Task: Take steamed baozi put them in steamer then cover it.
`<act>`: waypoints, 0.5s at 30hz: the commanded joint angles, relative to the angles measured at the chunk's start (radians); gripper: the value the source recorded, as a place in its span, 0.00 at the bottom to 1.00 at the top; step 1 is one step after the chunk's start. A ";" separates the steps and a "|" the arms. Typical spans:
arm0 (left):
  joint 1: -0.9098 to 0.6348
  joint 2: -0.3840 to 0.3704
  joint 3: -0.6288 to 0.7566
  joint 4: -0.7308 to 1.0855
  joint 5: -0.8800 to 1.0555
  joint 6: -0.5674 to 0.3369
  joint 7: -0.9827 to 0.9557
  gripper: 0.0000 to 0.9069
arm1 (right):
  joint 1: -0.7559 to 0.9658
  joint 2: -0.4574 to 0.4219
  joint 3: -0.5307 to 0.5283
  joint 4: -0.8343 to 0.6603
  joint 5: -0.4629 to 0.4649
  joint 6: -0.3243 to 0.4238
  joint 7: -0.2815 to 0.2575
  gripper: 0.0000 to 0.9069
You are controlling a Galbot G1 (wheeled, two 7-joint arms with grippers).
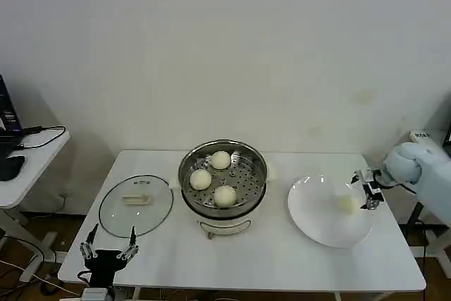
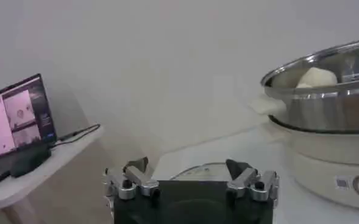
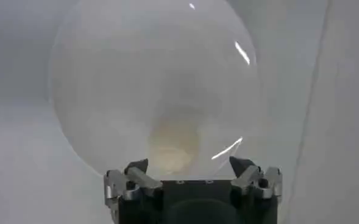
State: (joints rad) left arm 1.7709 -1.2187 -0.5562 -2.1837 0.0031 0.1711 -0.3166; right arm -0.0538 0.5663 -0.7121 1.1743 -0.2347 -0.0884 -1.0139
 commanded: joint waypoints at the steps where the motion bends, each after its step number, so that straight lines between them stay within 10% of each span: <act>1: -0.003 0.001 0.001 0.007 0.000 0.000 0.000 1.00 | -0.075 0.097 0.073 -0.127 -0.039 0.000 -0.010 1.00; 15: -0.013 -0.003 0.004 0.020 -0.002 0.000 -0.001 1.00 | -0.081 0.139 0.078 -0.182 -0.060 -0.018 -0.004 0.97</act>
State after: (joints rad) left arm 1.7586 -1.2212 -0.5527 -2.1658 0.0014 0.1713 -0.3168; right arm -0.1167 0.6733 -0.6530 1.0398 -0.2827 -0.1029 -1.0172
